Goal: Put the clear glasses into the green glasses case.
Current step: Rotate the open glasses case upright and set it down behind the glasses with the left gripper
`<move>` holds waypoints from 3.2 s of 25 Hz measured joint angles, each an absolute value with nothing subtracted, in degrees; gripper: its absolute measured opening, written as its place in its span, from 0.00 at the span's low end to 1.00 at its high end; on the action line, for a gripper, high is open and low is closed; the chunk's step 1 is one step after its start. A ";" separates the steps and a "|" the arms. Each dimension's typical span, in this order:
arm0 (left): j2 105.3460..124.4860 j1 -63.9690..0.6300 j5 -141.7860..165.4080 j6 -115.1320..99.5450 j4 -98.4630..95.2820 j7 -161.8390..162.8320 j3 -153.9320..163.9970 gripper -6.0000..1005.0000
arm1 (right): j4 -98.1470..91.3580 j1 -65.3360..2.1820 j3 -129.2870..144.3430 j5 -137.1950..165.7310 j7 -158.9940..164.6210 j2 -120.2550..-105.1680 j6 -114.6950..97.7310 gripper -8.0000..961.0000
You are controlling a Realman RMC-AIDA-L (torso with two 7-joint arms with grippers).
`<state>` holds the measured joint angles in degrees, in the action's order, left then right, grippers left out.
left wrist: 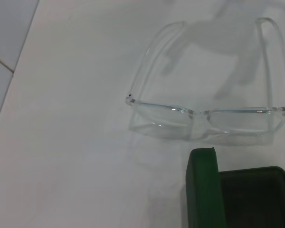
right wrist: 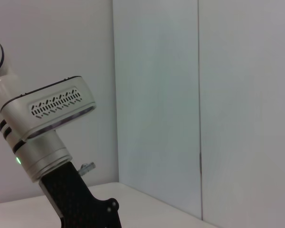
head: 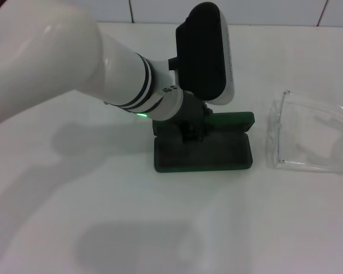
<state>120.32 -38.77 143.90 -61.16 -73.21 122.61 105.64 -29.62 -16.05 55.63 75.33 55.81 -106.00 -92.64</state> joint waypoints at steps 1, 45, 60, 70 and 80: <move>120.32 -38.84 143.86 -61.03 -72.97 122.61 105.73 0.21 | -29.62 -16.00 55.63 75.32 55.81 -106.01 -92.64 0.91; 120.05 -38.59 142.86 -62.09 -74.23 123.33 107.90 0.26 | -29.62 -15.82 55.64 75.28 55.70 -105.99 -93.29 0.91; 119.98 -38.93 143.13 -63.61 -74.56 124.42 107.39 0.28 | -29.62 -15.82 55.64 75.28 55.81 -106.08 -93.47 0.91; 120.04 -38.36 143.46 -64.24 -76.22 124.71 107.47 0.28 | -29.44 -15.73 55.64 75.30 55.81 -106.08 -94.00 0.91; 120.00 -38.10 143.91 -65.80 -77.26 124.80 107.32 0.28 | -29.34 -15.57 54.76 75.13 55.84 -106.05 -94.90 0.91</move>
<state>120.00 -38.10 143.91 -65.80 -77.26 124.80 107.32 -29.34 -15.57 54.76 75.13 55.84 -106.05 -94.90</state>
